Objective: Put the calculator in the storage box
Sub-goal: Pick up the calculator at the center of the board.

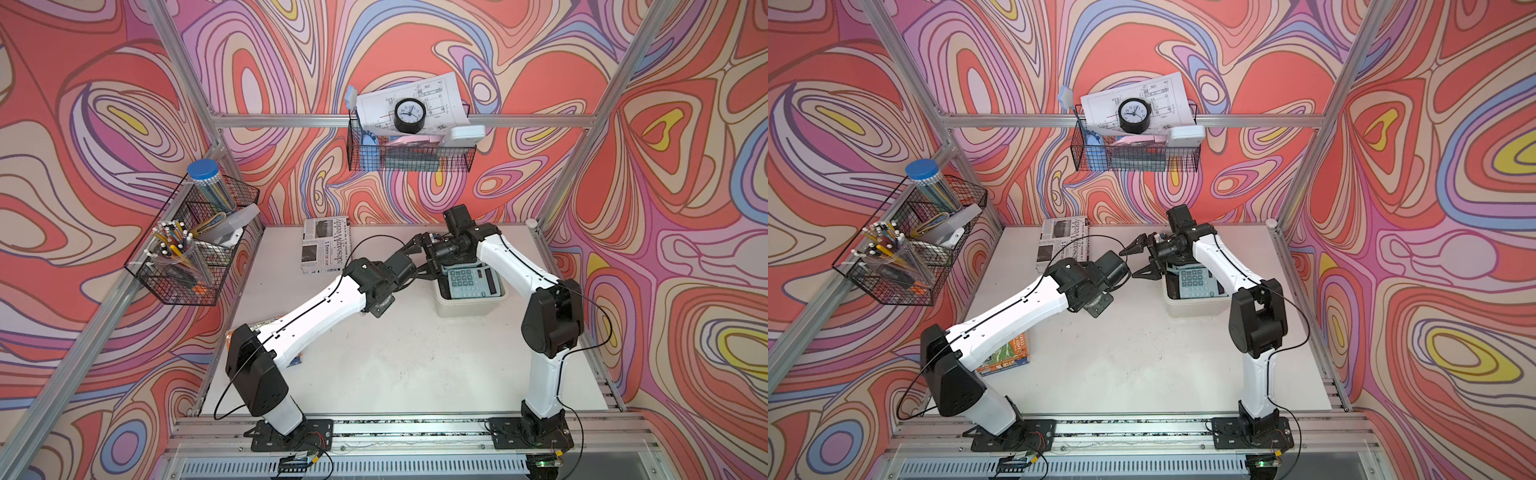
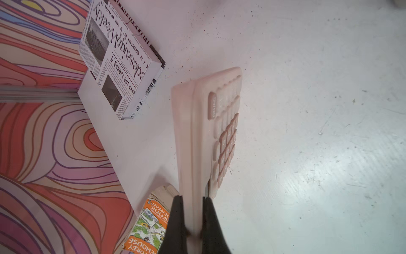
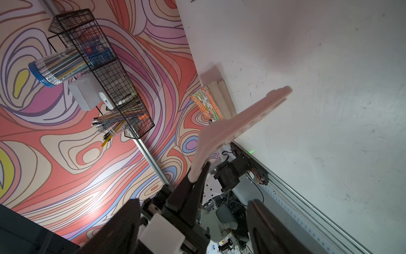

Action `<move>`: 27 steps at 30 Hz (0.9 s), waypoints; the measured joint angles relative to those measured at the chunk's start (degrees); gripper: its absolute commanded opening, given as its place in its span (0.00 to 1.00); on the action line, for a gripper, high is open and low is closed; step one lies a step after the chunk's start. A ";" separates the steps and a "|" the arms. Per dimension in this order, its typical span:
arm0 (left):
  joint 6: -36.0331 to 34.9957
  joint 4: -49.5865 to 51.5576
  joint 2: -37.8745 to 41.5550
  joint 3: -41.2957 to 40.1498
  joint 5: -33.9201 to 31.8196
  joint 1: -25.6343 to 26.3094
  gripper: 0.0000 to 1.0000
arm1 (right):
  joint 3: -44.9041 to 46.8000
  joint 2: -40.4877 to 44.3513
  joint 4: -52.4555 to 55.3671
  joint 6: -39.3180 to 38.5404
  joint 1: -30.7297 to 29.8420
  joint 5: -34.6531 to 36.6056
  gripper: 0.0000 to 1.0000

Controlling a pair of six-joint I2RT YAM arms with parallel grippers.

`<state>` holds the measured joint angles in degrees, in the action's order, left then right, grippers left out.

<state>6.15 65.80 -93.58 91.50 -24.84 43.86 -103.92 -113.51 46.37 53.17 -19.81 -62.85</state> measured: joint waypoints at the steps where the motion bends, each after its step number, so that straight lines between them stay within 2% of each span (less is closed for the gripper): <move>1: 0.90 0.35 -0.20 0.96 1.16 -0.96 0.00 | -0.20 0.52 0.39 -0.72 0.52 0.98 0.78; 3: 2.60 1.18 -0.70 2.95 3.48 -2.75 0.00 | -0.92 1.18 1.31 -1.97 1.53 2.95 0.78; 6: 5.16 2.45 -1.95 6.47 7.80 -5.44 0.00 | -2.99 1.79 2.60 -3.98 3.32 6.01 0.84; 7: 6.08 2.84 -2.47 7.82 9.31 -6.25 0.00 | -4.07 1.88 3.28 -4.83 3.96 7.10 0.88; 8: 6.86 3.15 -2.95 9.09 10.67 -6.97 0.00 | -4.96 1.88 3.82 -5.51 4.44 7.91 0.97; 16: 15.23 3.89 -4.76 16.02 26.77 -14.84 0.00 | -6.67 3.17 5.95 -12.28 6.69 11.19 0.98; 22: 21.29 1.73 -4.24 14.84 39.32 -21.70 0.00 | -1.31 6.38 4.59 -15.56 6.78 11.23 0.98; 27: 26.12 -5.25 0.09 5.64 51.01 -26.99 0.00 | 4.24 8.90 2.45 -17.92 7.02 9.81 0.95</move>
<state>32.27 60.55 -93.49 97.14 26.17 16.86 -99.68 -104.62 48.82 35.24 -12.80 -53.04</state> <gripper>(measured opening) 0.048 0.958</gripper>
